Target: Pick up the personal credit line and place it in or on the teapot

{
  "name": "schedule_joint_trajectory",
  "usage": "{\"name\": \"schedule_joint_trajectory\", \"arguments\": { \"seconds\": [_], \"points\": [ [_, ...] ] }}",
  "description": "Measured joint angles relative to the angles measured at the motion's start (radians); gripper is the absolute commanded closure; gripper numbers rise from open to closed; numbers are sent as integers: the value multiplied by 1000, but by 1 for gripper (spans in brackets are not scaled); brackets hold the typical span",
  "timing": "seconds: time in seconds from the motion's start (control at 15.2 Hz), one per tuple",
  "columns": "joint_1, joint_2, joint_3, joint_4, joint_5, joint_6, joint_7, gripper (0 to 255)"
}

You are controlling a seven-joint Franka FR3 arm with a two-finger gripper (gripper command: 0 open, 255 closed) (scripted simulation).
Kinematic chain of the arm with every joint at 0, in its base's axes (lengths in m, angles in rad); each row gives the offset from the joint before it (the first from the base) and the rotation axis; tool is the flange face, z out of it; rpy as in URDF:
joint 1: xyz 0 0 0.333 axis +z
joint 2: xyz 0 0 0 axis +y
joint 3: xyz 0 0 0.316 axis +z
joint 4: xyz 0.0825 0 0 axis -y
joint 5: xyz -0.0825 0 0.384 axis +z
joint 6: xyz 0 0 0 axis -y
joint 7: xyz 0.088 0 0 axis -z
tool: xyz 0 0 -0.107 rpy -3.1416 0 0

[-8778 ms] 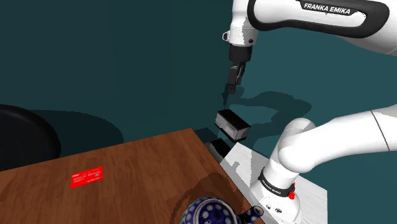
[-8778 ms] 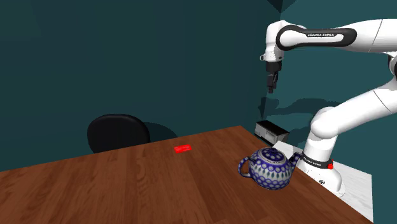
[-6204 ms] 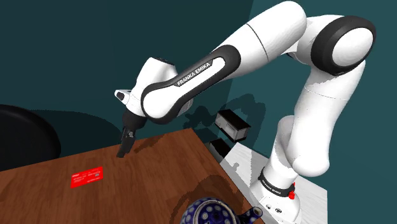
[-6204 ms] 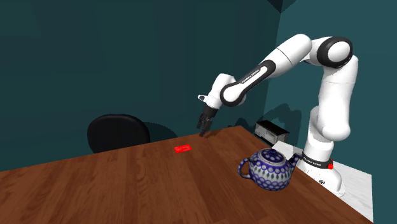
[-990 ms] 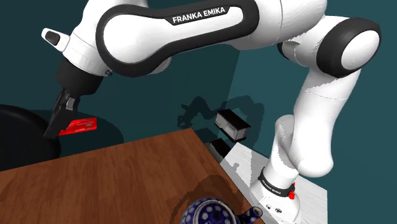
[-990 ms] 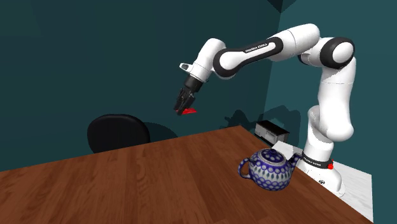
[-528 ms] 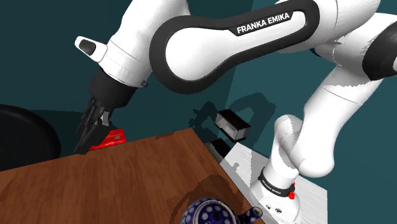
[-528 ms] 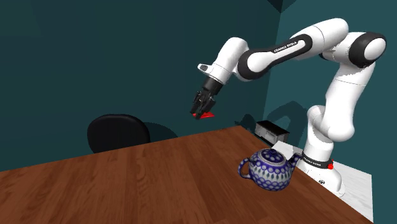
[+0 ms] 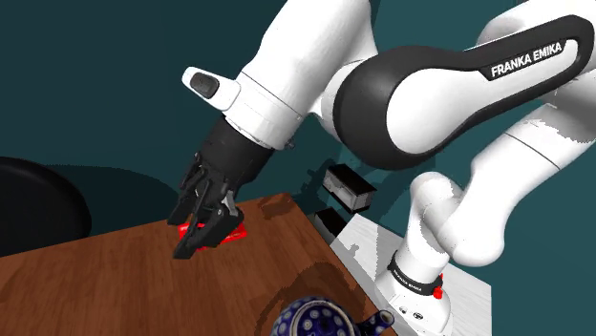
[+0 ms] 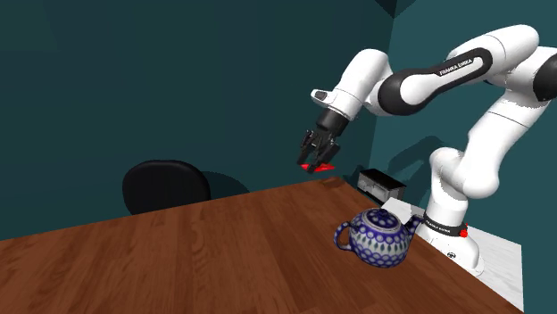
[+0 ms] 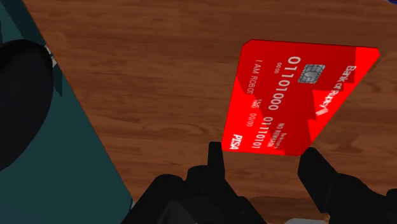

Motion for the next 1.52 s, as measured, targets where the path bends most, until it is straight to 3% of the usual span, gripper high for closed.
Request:
{"name": "schedule_joint_trajectory", "arguments": {
  "seconds": [0.92, 1.52],
  "points": [
    [151, -476, 138, -275, 75, -150, 240, 255],
    [186, -478, 186, -374, 122, -52, 247, 255]
  ]
}}
